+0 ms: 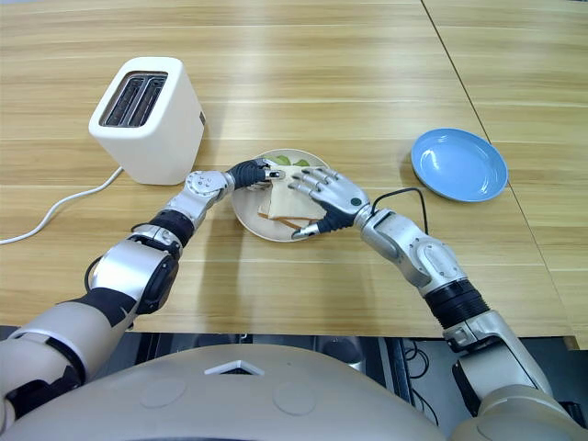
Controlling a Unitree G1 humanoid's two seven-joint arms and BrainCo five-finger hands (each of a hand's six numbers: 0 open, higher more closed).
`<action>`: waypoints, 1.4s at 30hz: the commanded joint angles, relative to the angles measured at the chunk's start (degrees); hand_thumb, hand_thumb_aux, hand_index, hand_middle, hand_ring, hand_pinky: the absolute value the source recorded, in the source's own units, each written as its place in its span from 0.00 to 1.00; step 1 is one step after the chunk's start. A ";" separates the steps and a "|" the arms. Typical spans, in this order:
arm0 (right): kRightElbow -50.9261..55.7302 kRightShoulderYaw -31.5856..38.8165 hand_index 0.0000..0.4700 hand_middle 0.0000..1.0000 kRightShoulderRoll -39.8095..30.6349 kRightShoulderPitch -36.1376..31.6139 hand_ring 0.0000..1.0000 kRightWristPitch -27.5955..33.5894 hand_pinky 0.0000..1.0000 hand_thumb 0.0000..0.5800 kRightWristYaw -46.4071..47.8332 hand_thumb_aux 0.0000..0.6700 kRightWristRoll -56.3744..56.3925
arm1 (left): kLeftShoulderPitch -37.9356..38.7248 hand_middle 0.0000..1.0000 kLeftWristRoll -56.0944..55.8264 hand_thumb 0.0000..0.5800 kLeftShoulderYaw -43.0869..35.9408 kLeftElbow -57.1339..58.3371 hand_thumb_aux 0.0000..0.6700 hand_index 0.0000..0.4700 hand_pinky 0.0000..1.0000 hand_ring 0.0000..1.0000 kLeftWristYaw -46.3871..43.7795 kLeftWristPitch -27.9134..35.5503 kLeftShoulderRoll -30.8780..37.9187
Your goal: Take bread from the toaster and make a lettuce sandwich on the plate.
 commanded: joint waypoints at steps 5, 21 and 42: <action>3.36 6.91 0.00 0.00 0.17 3.68 0.00 1.00 0.00 0.00 14.49 0.00 0.63 | 0.48 1.00 1.27 1.00 0.42 1.57 1.00 0.98 1.00 1.00 2.66 1.32 0.88; 11.79 6.85 0.00 0.00 4.20 2.30 0.00 4.10 0.00 0.00 13.11 0.00 3.78 | 15.14 0.00 12.71 0.00 2.52 -51.87 0.00 0.00 0.00 0.00 24.55 6.85 15.00; -10.11 -19.70 0.49 1.00 2.61 10.06 1.00 -4.98 1.00 0.75 -0.37 0.50 33.67 | 36.96 1.00 0.50 1.00 8.52 -79.48 1.00 0.98 1.00 1.00 -0.04 24.48 28.35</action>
